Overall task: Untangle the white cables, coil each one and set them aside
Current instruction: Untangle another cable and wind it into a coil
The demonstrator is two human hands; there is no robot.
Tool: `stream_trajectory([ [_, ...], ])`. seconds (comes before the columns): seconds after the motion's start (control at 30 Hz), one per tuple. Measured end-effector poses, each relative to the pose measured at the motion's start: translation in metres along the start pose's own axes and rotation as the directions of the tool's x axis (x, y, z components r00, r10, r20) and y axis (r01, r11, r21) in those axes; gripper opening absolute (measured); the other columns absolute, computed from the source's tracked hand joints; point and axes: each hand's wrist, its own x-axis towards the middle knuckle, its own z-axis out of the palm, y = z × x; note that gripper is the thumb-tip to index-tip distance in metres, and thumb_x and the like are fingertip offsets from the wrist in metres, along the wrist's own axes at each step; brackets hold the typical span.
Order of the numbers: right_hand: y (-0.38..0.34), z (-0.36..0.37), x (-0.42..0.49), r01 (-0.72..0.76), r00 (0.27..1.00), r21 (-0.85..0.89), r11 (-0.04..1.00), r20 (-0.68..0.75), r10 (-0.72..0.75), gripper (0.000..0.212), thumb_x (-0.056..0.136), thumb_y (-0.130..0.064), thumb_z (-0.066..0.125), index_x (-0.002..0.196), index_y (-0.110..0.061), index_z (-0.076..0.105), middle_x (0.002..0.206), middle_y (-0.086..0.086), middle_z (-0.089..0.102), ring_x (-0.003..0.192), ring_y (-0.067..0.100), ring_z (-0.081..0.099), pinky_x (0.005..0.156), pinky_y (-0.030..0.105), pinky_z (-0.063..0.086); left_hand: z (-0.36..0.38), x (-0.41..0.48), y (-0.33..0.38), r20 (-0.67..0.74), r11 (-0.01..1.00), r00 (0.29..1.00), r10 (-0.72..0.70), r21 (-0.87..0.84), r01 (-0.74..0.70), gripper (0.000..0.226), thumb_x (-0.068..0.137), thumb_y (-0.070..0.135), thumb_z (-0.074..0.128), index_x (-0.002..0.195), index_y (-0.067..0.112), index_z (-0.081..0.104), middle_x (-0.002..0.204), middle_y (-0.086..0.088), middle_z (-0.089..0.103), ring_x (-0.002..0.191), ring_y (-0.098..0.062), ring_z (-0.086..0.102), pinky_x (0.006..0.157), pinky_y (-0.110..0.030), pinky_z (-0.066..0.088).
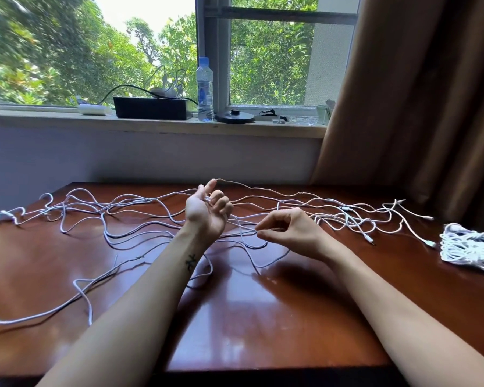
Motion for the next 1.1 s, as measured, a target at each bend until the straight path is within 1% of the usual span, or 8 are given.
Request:
stream_trajectory([
  [0.1,-0.003,0.001,0.0,-0.036,0.999,0.066,0.997,0.007,0.036,0.012,0.09,-0.005,0.074,0.1,-0.008,0.078,0.078,-0.005,0.075,0.067,0.002,0.063,0.066,0.017,0.051,0.003,0.001,-0.007,-0.049,0.978,0.996,0.069,0.2,-0.057,0.025,0.11,0.03,0.031,0.127,0.028,0.049,0.053,0.006,0.028,0.039,-0.007,0.024,0.049,-0.021,0.024],
  [0.23,-0.006,-0.001,-0.001,-0.035,0.999,0.184,0.982,-0.03,0.041,0.012,0.095,-0.007,0.068,0.1,-0.01,0.078,0.064,0.004,0.062,0.057,0.017,0.053,0.054,0.025,0.047,0.0,0.006,-0.012,-0.01,0.877,0.976,0.216,0.441,-0.19,0.045,0.111,0.02,0.029,0.155,0.03,0.027,0.057,0.006,0.026,0.044,-0.007,0.025,0.048,-0.021,0.027],
  [0.33,-0.009,-0.002,-0.001,-0.016,0.997,0.257,0.966,-0.065,0.033,0.013,0.096,-0.005,0.066,0.101,-0.012,0.076,0.067,0.006,0.063,0.061,0.019,0.058,0.061,0.027,0.052,-0.002,0.008,-0.014,0.033,0.799,0.965,0.26,0.553,-0.235,0.047,0.111,0.018,0.029,0.157,0.029,0.024,0.06,0.005,0.027,0.05,-0.009,0.026,0.05,-0.022,0.029],
  [0.47,-0.008,-0.003,0.001,-0.032,0.994,0.434,0.9,-0.079,0.074,0.014,0.095,-0.006,0.066,0.104,-0.013,0.074,0.083,0.014,0.069,0.072,0.027,0.067,0.078,0.047,0.06,-0.005,0.009,-0.017,0.118,0.685,0.944,0.308,0.662,-0.305,0.049,0.11,0.014,0.03,0.157,0.029,0.025,0.065,0.003,0.029,0.057,-0.011,0.029,0.053,-0.023,0.031],
  [0.57,-0.009,-0.004,0.001,-0.028,0.993,0.505,0.863,-0.087,0.083,0.015,0.095,-0.005,0.065,0.107,-0.011,0.071,0.088,0.012,0.068,0.06,0.019,0.058,0.062,0.041,0.06,-0.004,0.005,-0.02,0.188,0.607,0.93,0.316,0.713,-0.35,0.05,0.11,0.011,0.031,0.156,0.029,0.026,0.066,0.001,0.034,0.057,-0.012,0.036,0.053,-0.021,0.04],
  [0.67,-0.008,-0.005,0.002,-0.052,0.99,0.524,0.85,-0.085,0.113,0.018,0.095,-0.002,0.063,0.11,-0.01,0.07,0.089,0.011,0.068,0.053,0.011,0.044,0.047,0.025,0.041,-0.004,0.0,-0.022,0.242,0.543,0.925,0.295,0.754,-0.37,0.049,0.11,0.013,0.031,0.157,0.028,0.027,0.068,-0.001,0.04,0.055,-0.01,0.043,0.056,-0.021,0.046],
  [0.8,-0.006,-0.009,0.003,-0.057,0.984,0.498,0.865,-0.118,0.133,0.024,0.097,0.005,0.057,0.111,-0.01,0.069,0.098,0.013,0.075,0.052,0.008,0.038,0.045,0.018,0.025,-0.004,-0.004,-0.025,0.277,0.443,0.923,0.266,0.816,-0.372,0.049,0.11,0.013,0.033,0.158,0.024,0.026,0.071,-0.007,0.047,0.043,-0.006,0.044,0.042,-0.021,0.041],
  [1.1,-0.001,-0.01,0.005,0.03,0.914,0.097,0.995,-0.405,0.012,0.018,0.094,-0.009,0.07,0.109,-0.018,0.069,0.089,0.004,0.075,0.047,0.007,0.054,0.047,0.022,0.044,-0.002,-0.013,-0.03,0.256,0.41,0.962,0.096,0.871,-0.273,0.034,0.111,0.023,0.032,0.143,0.017,0.041,0.066,-0.006,0.043,0.038,-0.003,0.036,0.036,-0.017,0.027],
])
